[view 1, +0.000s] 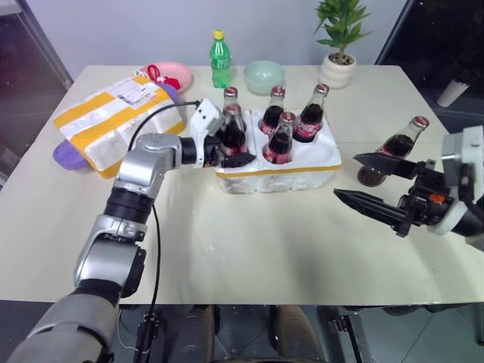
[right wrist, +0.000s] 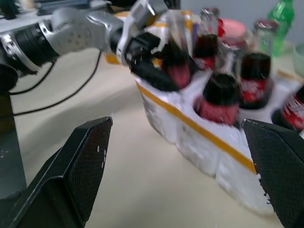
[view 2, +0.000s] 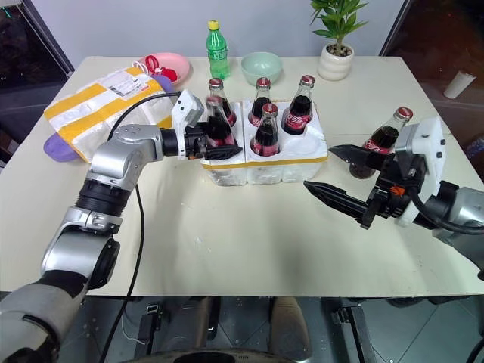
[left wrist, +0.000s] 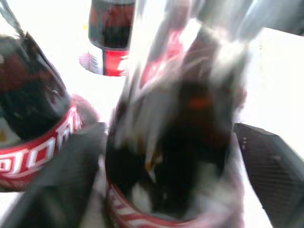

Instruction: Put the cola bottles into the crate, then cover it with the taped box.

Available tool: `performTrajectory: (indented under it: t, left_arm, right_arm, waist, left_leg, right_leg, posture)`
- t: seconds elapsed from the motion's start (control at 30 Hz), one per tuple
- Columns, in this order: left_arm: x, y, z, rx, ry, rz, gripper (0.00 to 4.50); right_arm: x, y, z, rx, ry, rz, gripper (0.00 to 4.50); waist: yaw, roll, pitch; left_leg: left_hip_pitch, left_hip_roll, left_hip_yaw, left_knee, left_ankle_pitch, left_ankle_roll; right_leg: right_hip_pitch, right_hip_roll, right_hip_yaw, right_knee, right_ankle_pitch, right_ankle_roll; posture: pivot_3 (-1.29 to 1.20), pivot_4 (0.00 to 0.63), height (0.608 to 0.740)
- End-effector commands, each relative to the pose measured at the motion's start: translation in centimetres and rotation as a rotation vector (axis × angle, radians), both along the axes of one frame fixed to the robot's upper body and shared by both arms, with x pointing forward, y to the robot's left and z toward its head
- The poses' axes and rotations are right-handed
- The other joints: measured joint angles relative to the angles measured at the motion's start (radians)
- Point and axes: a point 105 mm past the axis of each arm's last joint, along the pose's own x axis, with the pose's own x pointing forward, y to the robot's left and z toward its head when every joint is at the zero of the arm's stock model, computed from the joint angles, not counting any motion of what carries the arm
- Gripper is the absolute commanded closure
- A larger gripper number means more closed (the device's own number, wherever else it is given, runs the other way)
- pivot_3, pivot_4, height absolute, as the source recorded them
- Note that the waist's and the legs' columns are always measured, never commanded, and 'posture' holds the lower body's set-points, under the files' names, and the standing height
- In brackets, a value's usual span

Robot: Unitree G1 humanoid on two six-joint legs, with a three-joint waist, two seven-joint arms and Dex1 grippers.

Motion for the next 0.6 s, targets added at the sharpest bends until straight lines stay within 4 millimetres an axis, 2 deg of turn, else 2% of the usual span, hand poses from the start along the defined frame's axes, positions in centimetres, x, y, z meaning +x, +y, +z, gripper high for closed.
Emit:
performTrajectory:
  t: [0.03,0.17,0.33,0.43,0.53,0.6]
  left_arm:
    - [-0.4,0.9,0.8,0.003,-0.027,0.015,0.07]
    - [-1.4,2.6,3.1,-0.056,-0.04,0.017,0.07]
    - [-6.1,6.2,8.5,-0.136,-0.024,-0.128,0.07]
    - [-9.3,7.2,10.9,-0.155,0.007,-0.247,0.07]
    - [-11.2,7.2,11.8,-0.154,0.016,-0.314,0.07]
    - [-11.5,6.5,11.3,-0.125,0.01,-0.322,0.07]
  right_arm:
    - [0.0,0.4,0.3,0.001,-0.039,0.014,0.0]
    - [0.3,-0.1,0.3,0.001,-0.042,-0.006,0.0]
    - [0.2,-0.9,0.6,-0.007,-0.053,-0.037,0.0]
    - [0.2,-1.1,0.7,-0.013,-0.059,-0.045,0.0]
    - [0.0,-1.1,0.9,-0.017,-0.066,-0.046,0.0]
    - [-0.2,-1.1,1.1,-0.026,-0.078,-0.05,0.0]
  waist:
    - [0.0,0.0,0.0]
    - [-0.005,0.0,0.0]
    - [-0.007,0.0,0.0]
    - [-0.002,0.0,0.0]
    - [0.003,0.0,0.0]
    - [0.003,0.0,0.0]
  left_leg:
    - [0.0,0.0,0.0,0.0,0.0,0.0]
    - [0.0,0.0,0.0,0.0,0.0,0.0]
    - [0.0,0.0,0.0,-0.001,0.0,0.0]
    - [0.001,0.0,0.0,-0.001,0.0,0.0]
    - [0.001,0.0,0.0,0.0,0.0,0.0]
    - [0.002,0.0,0.0,0.001,0.0,0.0]
  right_leg:
    - [0.0,0.0,0.0,0.0,0.0,0.0]
    - [0.0,0.0,0.0,0.0,0.0,0.0]
    - [-0.001,0.0,0.0,0.001,0.0,0.0]
    - [0.0,0.0,0.0,0.001,0.0,0.0]
    - [0.001,0.0,0.0,0.0,0.0,0.0]
    - [0.003,0.0,0.0,-0.001,-0.001,-0.001]
  posture:
    - [0.0,0.15,0.739]
    - [0.0,0.15,0.739]
    - [0.0,0.15,0.739]
    - [0.0,0.15,0.739]
    - [0.0,0.15,0.739]
    - [0.0,0.15,0.739]
